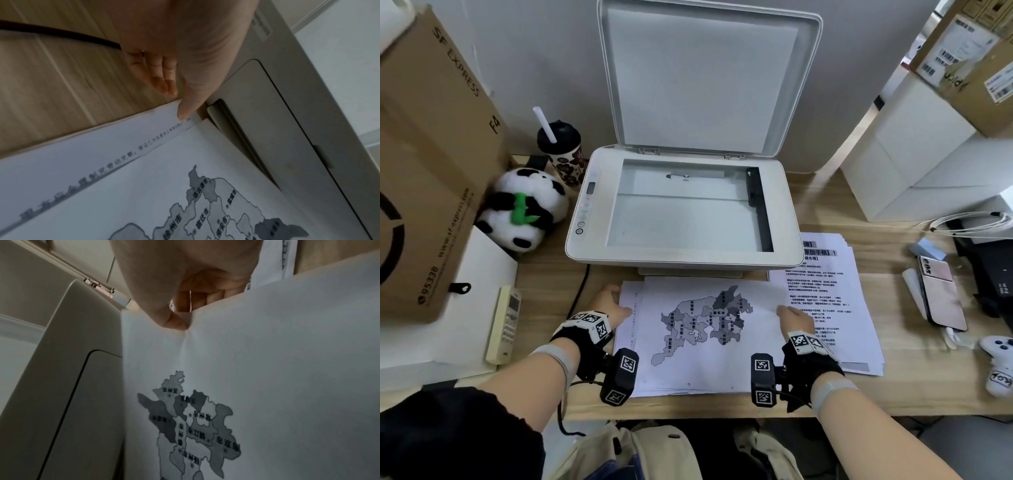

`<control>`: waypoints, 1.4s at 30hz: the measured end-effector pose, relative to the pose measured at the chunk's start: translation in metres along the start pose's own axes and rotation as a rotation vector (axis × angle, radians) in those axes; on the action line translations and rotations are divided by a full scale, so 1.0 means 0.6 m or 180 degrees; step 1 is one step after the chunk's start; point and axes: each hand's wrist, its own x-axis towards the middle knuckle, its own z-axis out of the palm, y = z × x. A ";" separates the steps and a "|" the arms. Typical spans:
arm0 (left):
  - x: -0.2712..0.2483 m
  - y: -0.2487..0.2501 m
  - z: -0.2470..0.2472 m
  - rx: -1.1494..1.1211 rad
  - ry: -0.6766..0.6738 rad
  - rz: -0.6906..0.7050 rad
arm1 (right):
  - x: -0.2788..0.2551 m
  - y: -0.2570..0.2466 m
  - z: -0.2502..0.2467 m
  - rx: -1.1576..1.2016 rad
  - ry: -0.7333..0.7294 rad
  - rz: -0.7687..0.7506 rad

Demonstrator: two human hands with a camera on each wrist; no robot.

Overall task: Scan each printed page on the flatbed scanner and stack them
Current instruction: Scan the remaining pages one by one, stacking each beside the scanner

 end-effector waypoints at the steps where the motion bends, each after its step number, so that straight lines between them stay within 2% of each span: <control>1: -0.003 0.005 -0.002 -0.0046 -0.0121 0.0055 | 0.001 0.001 0.001 0.0078 0.0048 -0.0002; 3: -0.009 0.016 -0.004 -0.0130 -0.0433 0.0169 | 0.002 0.002 0.003 0.0244 0.0205 0.0044; 7: -0.024 0.034 -0.011 -0.0359 -0.1031 0.0063 | -0.003 -0.005 0.002 0.0668 0.0545 -0.0043; 12: -0.046 0.072 -0.046 -0.0212 -0.1697 0.0459 | -0.015 -0.037 -0.021 0.0948 0.0928 -0.0335; 15: -0.059 0.112 -0.076 -0.0463 -0.1887 0.0673 | -0.013 -0.072 -0.037 0.1052 0.1100 -0.0630; 17: -0.063 0.143 -0.097 -0.0725 -0.1752 0.0893 | -0.015 -0.105 -0.048 0.1233 0.1180 -0.0924; 23: -0.087 0.245 -0.188 -0.1665 -0.0809 0.1562 | -0.029 -0.242 -0.074 0.1634 0.1241 -0.1940; 25: -0.096 0.271 -0.222 -0.2070 -0.0645 0.1748 | -0.036 -0.279 -0.083 0.1796 0.1328 -0.2133; 26: -0.097 0.279 -0.237 -0.2295 -0.0646 0.1797 | -0.040 -0.292 -0.088 0.1958 0.1241 -0.2175; 29: -0.098 0.289 -0.274 -0.2775 -0.0732 0.1708 | -0.051 -0.317 -0.091 0.2564 0.0559 -0.2190; 32: -0.083 0.272 -0.281 -0.2708 -0.0638 0.1542 | -0.046 -0.310 -0.083 0.2749 -0.0079 -0.1919; 34: -0.063 0.245 -0.270 -0.2337 -0.0459 0.1388 | -0.034 -0.291 -0.068 0.2301 -0.0271 -0.1871; 36: -0.037 0.217 -0.252 -0.1513 -0.0300 0.1374 | -0.017 -0.274 -0.050 0.1475 -0.0334 -0.1782; 39: -0.006 0.181 -0.222 -0.0409 -0.0351 0.1394 | 0.001 -0.252 -0.026 0.0579 -0.0567 -0.1785; 42: 0.012 0.161 -0.194 -0.0389 -0.0166 0.1243 | 0.004 -0.229 -0.012 -0.0292 -0.0386 -0.1946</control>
